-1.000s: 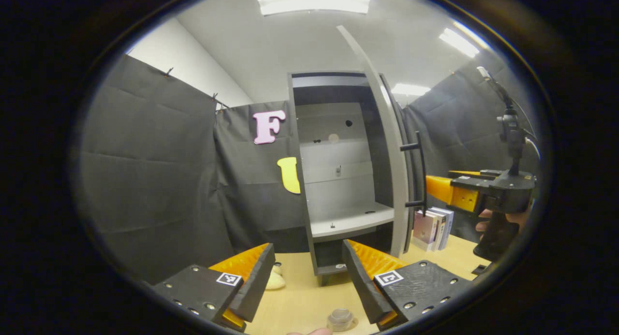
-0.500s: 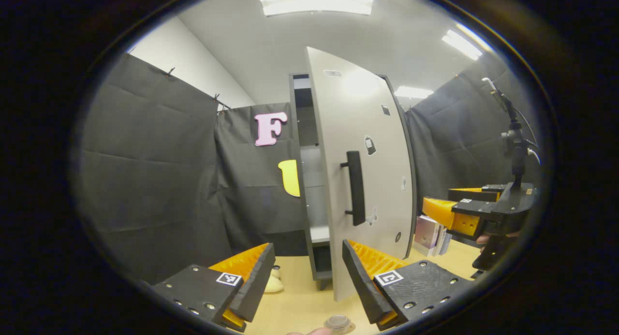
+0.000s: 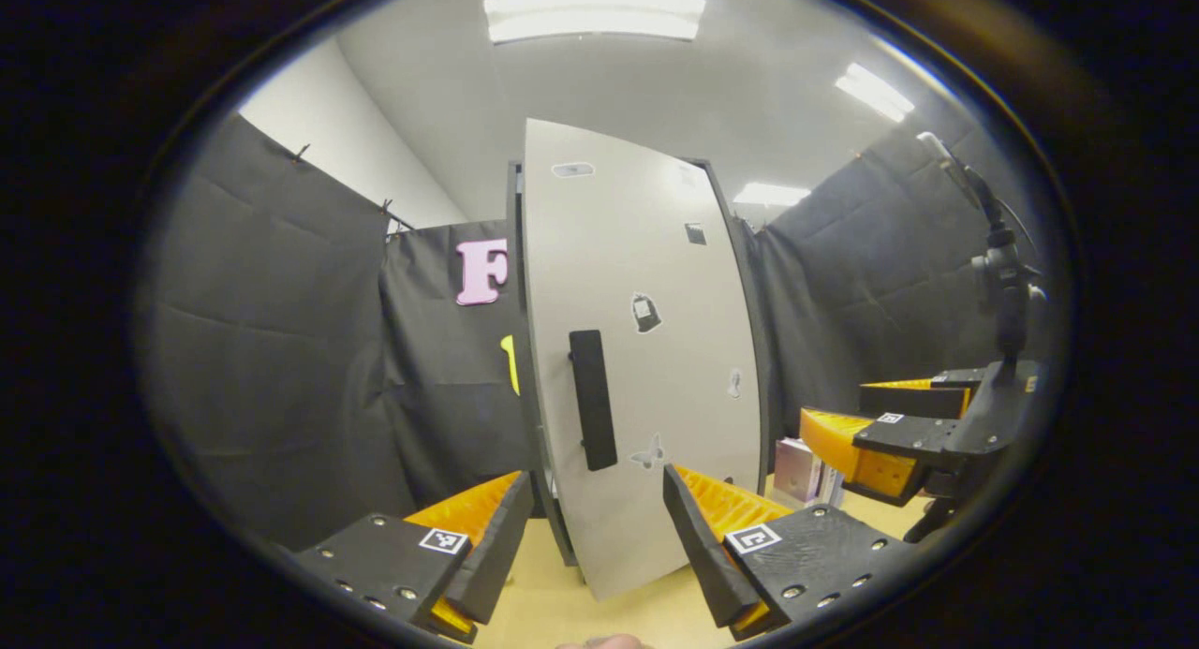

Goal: Open the cabinet door with the right hand, grasp the bottle in the cabinet with the left hand and place it on the coaster, then close the cabinet door with the right hand.

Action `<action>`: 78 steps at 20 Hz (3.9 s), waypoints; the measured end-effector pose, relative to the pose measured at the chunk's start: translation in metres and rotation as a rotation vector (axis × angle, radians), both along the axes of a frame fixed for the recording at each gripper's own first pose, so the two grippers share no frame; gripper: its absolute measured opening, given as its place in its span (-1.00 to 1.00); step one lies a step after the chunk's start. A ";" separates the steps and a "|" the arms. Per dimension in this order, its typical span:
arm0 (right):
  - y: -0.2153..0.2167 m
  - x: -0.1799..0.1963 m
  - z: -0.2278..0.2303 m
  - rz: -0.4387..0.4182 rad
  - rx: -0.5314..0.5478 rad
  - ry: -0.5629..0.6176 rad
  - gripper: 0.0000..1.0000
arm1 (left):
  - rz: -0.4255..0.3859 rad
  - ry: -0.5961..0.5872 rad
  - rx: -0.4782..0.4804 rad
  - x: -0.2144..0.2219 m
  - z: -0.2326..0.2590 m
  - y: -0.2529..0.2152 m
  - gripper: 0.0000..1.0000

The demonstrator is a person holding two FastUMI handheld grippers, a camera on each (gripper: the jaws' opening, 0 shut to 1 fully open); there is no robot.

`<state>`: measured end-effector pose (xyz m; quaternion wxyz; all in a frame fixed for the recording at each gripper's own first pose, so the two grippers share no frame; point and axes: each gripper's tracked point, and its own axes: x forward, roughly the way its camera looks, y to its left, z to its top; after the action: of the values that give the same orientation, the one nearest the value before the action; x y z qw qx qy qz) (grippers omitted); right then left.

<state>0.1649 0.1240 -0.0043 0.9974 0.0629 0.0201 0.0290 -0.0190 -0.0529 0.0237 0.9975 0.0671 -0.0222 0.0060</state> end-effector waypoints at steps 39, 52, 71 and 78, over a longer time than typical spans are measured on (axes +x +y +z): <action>0.050 0.016 -0.010 0.120 -0.022 0.020 0.87 | 0.060 0.056 -0.074 -0.017 -0.020 0.009 0.68; 0.049 0.015 -0.011 0.128 -0.019 0.021 0.83 | 0.061 0.055 -0.072 -0.020 -0.019 0.005 0.72; 0.041 0.005 -0.006 0.148 -0.012 0.008 0.83 | 0.083 0.040 -0.053 -0.038 -0.010 -0.006 0.65; 0.035 0.000 -0.011 0.144 -0.016 0.014 0.83 | 0.080 0.037 -0.070 -0.031 -0.011 -0.001 0.65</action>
<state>0.1652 0.1595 -0.0154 0.9930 0.0537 0.0318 0.1001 -0.0500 -0.0538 0.0130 0.9984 0.0330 -0.0009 0.0456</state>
